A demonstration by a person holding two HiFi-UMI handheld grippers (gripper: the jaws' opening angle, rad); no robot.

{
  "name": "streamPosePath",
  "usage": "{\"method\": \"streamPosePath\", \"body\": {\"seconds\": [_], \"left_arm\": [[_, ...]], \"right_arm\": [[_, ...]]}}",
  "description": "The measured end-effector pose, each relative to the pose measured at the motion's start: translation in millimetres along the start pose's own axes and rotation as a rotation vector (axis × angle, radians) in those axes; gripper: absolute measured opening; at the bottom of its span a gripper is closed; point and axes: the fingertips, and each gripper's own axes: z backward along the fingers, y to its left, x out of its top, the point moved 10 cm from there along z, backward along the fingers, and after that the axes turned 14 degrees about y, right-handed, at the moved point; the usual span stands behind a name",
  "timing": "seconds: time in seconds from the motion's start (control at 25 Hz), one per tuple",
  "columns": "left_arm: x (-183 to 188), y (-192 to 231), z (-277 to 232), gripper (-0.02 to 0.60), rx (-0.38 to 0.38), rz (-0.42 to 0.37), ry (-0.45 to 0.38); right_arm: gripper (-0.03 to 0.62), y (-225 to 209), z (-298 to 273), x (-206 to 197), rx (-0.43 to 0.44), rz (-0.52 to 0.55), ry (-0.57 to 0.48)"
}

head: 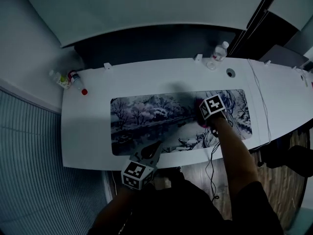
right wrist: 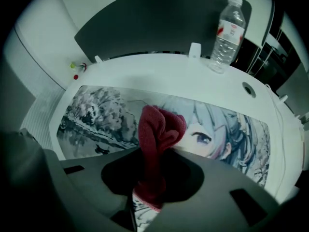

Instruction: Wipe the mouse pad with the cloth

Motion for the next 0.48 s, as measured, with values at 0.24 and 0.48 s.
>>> {"method": "streamPosePath", "body": {"seconds": [0.24, 0.48], "left_arm": [[-12, 34, 38, 0.006, 0.027, 0.023, -0.018], [-27, 68, 72, 0.006, 0.048, 0.044, -0.041]], "right_arm": [[0.109, 75, -13, 27, 0.024, 0.025, 0.013], [0.109, 153, -25, 53, 0.039, 0.068, 0.009]]}}
